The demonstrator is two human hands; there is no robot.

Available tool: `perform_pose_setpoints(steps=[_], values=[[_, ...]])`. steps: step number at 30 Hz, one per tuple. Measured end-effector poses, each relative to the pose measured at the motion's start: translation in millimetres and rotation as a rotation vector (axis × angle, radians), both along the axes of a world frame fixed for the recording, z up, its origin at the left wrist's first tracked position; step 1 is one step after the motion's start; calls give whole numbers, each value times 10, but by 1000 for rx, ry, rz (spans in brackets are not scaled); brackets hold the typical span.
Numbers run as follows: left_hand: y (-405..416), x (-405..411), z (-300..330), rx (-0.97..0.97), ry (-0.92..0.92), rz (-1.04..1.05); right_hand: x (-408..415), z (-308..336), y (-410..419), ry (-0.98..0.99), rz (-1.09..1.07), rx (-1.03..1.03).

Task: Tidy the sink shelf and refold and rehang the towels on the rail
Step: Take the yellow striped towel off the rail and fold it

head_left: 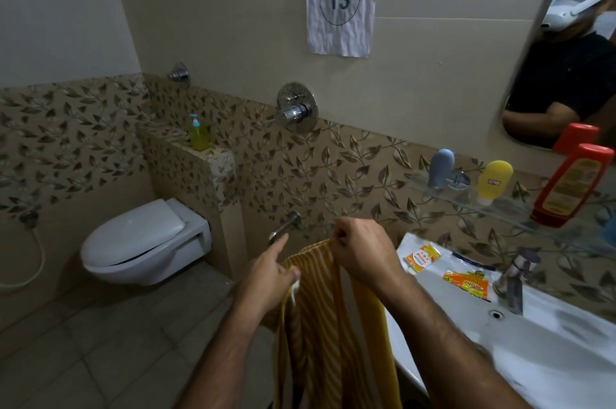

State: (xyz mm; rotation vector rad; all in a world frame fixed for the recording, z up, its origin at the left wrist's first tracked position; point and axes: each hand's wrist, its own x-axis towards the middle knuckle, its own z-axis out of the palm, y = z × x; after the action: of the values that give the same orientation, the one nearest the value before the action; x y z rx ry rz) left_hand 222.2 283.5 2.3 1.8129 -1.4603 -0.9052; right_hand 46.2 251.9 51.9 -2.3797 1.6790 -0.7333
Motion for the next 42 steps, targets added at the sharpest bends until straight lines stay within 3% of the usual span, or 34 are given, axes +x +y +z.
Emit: perform_pose_setpoints(steps=[6, 11, 16, 19, 21, 23, 25, 27, 29, 32, 35, 39, 42], values=[[-68, -139, 59, -106, 168, -177, 88, -11, 75, 94, 167, 29], [-88, -214, -17, -173, 115, -11, 32, 17, 111, 91, 183, 45], [-86, -251, 45, -145, 41, 11, -221, 104, 35, -79, 234, 120], [-109, -268, 123, -143, -11, -5, -312, 100, 49, -72, 315, -102], [-126, -239, 174, -145, -51, 10, -357, 52, 64, -169, 315, -358], [-136, -190, 212, -128, -51, 30, -421, -1, 42, -298, 248, -428], [-137, -139, 238, -120, -29, 49, -458, -59, 38, -402, 157, -196], [-136, -120, 277, -123, -10, 70, -446, -134, 44, -504, 116, 195], [-152, -102, 291, -130, 15, 89, -392, -255, 32, -459, 102, 373], [-146, -87, 301, -124, 57, 96, -285, -410, 20, -593, 128, 433], [-138, -46, 297, -148, 63, 80, -229, -411, 18, -754, 143, 363], [-118, 81, 243, -172, 120, 32, -208, -224, 8, -781, 197, 281], [-123, 309, 121, -184, 167, 171, -295, -150, -189, -776, -17, 116]])
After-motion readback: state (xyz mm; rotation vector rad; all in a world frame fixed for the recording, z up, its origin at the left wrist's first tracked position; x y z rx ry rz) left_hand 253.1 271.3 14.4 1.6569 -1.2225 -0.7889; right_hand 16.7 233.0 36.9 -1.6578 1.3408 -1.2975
